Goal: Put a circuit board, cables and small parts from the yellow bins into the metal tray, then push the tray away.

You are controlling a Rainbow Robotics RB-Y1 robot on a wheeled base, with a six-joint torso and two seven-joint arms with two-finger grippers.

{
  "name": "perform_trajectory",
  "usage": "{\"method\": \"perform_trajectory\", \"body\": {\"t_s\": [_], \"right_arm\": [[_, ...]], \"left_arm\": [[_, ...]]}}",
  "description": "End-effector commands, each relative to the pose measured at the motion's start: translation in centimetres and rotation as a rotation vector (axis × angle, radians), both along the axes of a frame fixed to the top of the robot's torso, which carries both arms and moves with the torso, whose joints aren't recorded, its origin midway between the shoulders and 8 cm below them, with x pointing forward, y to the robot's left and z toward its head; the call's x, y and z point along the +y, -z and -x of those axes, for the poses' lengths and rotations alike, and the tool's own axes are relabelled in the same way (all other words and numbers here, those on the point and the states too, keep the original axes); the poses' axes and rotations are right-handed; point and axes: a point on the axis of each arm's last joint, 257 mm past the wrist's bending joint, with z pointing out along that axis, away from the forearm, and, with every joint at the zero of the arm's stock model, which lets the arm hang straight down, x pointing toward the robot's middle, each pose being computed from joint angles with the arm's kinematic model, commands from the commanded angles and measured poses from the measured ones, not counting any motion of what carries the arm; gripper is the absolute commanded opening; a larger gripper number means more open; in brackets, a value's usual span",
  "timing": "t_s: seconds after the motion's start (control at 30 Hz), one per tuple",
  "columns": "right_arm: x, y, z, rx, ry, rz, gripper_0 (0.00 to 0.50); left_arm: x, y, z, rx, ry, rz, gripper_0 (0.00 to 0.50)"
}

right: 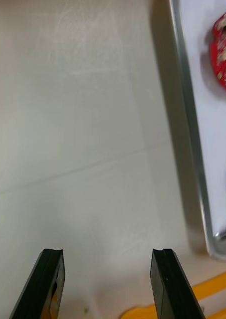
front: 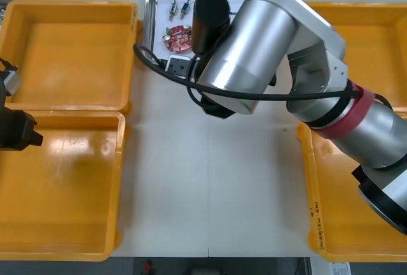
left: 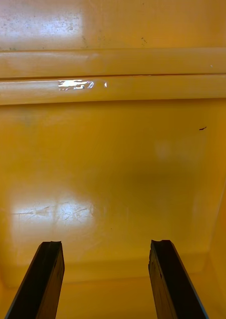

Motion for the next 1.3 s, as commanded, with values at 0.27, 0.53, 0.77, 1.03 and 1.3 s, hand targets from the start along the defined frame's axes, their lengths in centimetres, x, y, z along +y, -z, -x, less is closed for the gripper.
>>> {"method": "perform_trajectory", "body": {"t_s": [0.27, 0.53, 0.77, 1.03, 1.3], "right_arm": [[-0.7, -7.3, 3.5, -0.040, 0.004, -0.246, 0.500], [-5.2, -7.2, 4.6, -0.029, 0.146, -0.383, 0.500], [-11.0, -6.3, 4.9, 0.044, 0.379, -0.542, 0.500], [-17.7, -5.6, 4.5, 0.042, 0.591, -0.621, 0.500], [-24.7, -4.3, 5.4, 0.032, 0.785, -0.688, 0.500]], "left_arm": [[1.6, -1.6, -0.2, -0.040, 0.041, -0.074, 0.500], [1.6, -1.6, -0.2, -0.040, 0.041, -0.074, 0.500], [1.6, -1.6, -0.2, -0.040, 0.041, -0.074, 0.500], [1.6, -1.6, -0.2, -0.040, 0.041, -0.074, 0.500], [1.6, -1.6, -0.2, -0.040, 0.041, -0.074, 0.500]]}}
